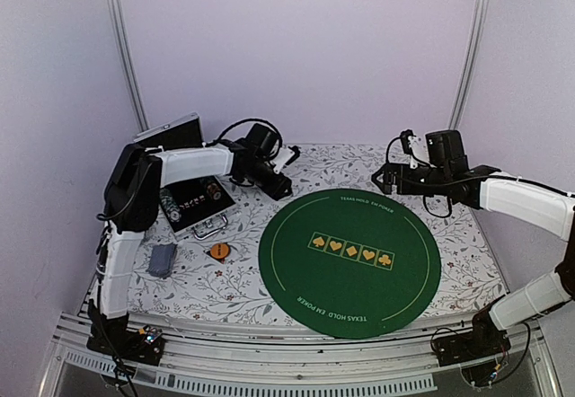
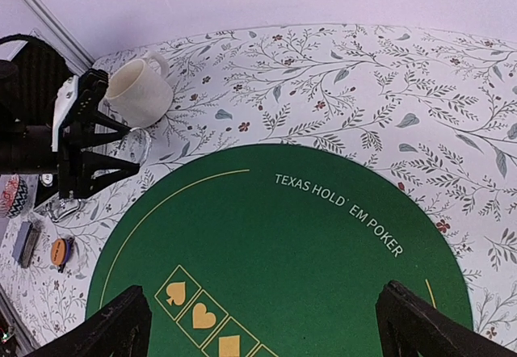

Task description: Distribute texas hold em gaming equipment

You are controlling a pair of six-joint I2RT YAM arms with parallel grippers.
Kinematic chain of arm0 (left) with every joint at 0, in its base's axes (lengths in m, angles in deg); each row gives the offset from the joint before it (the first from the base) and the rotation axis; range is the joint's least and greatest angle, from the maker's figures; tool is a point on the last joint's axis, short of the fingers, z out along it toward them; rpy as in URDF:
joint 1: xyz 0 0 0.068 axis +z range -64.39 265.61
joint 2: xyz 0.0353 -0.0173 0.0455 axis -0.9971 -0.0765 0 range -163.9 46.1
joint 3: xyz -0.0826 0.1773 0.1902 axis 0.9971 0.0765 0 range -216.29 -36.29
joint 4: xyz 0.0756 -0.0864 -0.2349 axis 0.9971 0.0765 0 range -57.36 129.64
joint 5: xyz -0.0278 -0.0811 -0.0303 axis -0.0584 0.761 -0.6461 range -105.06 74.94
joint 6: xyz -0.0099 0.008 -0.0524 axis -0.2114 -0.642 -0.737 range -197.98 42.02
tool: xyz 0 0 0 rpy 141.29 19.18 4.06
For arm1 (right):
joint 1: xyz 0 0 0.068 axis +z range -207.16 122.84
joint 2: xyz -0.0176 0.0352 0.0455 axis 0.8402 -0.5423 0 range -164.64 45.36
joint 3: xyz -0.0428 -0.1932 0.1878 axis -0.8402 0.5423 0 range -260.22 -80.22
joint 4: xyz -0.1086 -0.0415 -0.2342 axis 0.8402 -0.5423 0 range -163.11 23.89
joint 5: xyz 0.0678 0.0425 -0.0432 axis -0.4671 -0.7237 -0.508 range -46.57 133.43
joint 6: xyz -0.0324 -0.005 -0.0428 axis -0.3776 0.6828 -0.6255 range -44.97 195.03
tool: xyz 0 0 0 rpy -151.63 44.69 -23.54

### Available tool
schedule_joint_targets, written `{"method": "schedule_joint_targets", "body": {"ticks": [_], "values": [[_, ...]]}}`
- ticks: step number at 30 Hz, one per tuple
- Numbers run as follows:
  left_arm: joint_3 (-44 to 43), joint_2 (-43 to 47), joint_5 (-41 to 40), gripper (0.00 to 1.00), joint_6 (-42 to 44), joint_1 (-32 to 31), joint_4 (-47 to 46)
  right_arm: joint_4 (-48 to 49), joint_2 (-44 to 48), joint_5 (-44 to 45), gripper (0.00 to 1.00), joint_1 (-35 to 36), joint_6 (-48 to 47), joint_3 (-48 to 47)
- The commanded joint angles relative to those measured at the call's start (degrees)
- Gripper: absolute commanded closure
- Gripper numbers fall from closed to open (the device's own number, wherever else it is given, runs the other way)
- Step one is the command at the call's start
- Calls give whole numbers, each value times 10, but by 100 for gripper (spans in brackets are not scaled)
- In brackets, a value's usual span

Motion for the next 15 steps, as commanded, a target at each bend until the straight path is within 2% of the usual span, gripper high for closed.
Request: {"method": "schedule_joint_targets", "body": {"ticks": [1, 4, 10, 15], "values": [[39, 42, 68, 64, 63, -75, -93, -7, 26, 1, 1, 5, 18, 8], [-8, -22, 76, 65, 78, -122, -89, -27, 11, -14, 1, 4, 34, 3], [-217, -188, 33, 66, 73, -174, -65, -67, -12, -5, 1, 2, 76, -8], [-294, -241, 14, 64, 76, -188, -77, -80, 22, 22, 1, -10, 100, 1]]}}
